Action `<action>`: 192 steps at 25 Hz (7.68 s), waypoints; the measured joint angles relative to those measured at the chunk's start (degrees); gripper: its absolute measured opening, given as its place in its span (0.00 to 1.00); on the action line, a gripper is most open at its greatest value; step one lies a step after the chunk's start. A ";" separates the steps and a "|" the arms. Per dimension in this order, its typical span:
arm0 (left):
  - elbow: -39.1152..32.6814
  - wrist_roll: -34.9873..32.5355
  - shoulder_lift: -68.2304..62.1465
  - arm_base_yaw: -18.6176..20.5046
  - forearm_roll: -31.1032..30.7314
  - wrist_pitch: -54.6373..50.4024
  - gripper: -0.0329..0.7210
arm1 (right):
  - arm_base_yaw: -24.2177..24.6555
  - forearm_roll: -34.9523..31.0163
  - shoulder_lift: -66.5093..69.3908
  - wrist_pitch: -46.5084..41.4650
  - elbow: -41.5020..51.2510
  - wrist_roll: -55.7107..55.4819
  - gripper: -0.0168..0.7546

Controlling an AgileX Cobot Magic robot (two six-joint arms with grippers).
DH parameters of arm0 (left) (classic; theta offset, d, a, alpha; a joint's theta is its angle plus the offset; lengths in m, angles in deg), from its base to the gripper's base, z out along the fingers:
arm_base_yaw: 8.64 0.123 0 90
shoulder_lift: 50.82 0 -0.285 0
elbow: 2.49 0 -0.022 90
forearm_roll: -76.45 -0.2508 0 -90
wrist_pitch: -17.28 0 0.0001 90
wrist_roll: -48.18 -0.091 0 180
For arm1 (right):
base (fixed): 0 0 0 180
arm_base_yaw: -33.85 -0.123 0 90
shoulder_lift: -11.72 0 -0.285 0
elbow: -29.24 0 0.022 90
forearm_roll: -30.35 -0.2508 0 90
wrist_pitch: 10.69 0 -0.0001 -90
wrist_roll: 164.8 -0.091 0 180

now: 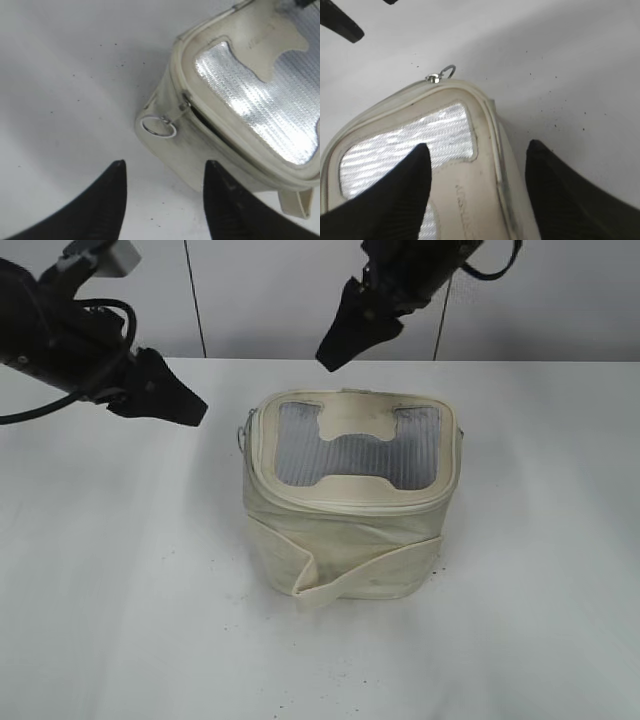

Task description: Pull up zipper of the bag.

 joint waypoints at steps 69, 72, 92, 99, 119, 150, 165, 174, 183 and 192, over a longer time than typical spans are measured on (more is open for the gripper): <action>1.09 -14.94 -9.41 -13.78 -17.31 26.11 0.13 | -2.37 4.68 11.98 -1.66 -9.68 -5.32 0.04; 1.09 -14.94 -9.41 -13.83 -17.56 24.98 0.04 | -2.37 4.79 11.98 -1.66 -9.68 -5.32 0.04; 1.25 2.81 -4.89 -13.83 -23.46 7.82 0.04 | -2.37 5.13 11.98 -1.66 -9.68 -8.95 0.04; 1.25 10.01 -1.32 -14.16 -23.53 -1.01 0.04 | -2.37 5.13 11.98 -1.66 -9.68 -9.85 0.04; 1.15 29.64 0.54 -35.90 -30.22 2.40 0.04 | -2.90 4.16 11.98 -1.84 -9.26 -10.93 0.03; 3.09 41.60 -5.18 -39.37 -5.16 28.77 0.04 | -2.61 5.00 11.98 -1.79 -9.33 -10.88 0.03; 6.41 41.49 -8.09 -39.71 -11.93 22.34 0.07 | -2.61 4.99 11.98 -1.79 -9.33 -12.95 0.04; 6.63 41.44 0.36 -36.09 -22.57 15.15 0.54 | -2.38 8.23 10.30 -1.59 -9.51 -20.49 0.50; 6.87 41.44 2.18 -28.43 -24.46 18.35 0.59 | -0.19 17.70 5.49 -1.45 -9.59 -24.55 0.58; 12.88 37.50 -4.25 -23.35 -24.98 18.02 0.59 | 11.51 14.77 5.42 -1.35 -9.59 -26.46 0.56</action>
